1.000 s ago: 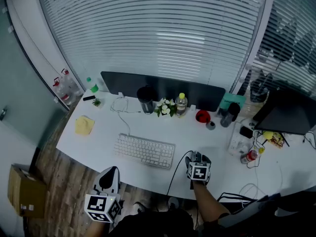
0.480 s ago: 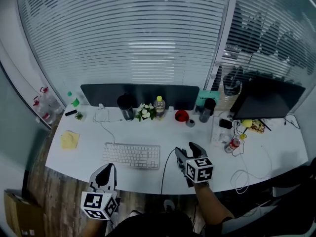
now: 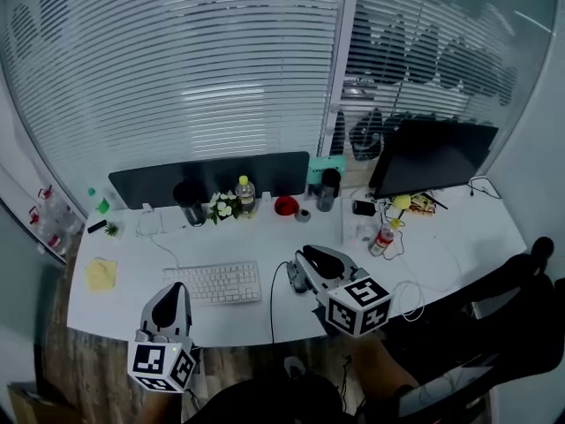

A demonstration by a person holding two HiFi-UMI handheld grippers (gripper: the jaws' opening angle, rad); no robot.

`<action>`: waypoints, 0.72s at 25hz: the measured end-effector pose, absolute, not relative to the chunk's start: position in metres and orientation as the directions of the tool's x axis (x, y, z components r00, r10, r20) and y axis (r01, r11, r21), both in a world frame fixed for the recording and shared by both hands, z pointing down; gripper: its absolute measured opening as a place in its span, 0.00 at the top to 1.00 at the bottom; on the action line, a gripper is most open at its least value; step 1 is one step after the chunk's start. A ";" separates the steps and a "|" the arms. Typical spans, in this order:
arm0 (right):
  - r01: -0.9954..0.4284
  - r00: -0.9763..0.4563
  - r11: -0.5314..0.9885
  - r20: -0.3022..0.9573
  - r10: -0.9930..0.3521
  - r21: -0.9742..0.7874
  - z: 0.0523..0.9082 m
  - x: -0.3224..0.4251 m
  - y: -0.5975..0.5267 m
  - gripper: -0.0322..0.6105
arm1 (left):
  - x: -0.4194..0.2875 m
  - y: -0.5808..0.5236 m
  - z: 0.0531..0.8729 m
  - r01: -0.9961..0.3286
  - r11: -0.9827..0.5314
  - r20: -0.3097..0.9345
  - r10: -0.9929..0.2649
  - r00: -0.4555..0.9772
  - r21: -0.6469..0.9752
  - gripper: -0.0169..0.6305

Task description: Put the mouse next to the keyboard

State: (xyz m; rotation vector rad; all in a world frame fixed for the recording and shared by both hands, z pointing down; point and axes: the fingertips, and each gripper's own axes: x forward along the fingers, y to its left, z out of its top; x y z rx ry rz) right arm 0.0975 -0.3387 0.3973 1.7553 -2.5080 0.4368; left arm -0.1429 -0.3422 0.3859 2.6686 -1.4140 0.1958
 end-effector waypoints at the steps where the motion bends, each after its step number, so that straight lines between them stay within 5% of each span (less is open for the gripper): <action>1: -0.927 -0.354 0.317 0.188 -0.916 -0.200 0.389 0.097 -0.333 0.85 | -0.142 -0.342 0.381 -0.825 -0.564 0.156 -0.812 0.562 0.040 0.93; 8: -0.944 -0.319 0.299 0.151 -0.936 -0.142 0.350 0.096 -0.301 0.95 | -0.135 -0.332 0.348 -0.786 -0.618 0.082 -0.782 0.618 0.034 0.93; 18: -0.955 -0.286 0.268 0.155 -0.946 -0.126 0.338 0.096 -0.280 0.95 | -0.131 -0.327 0.336 -0.769 -0.632 0.085 -0.765 0.639 0.096 0.93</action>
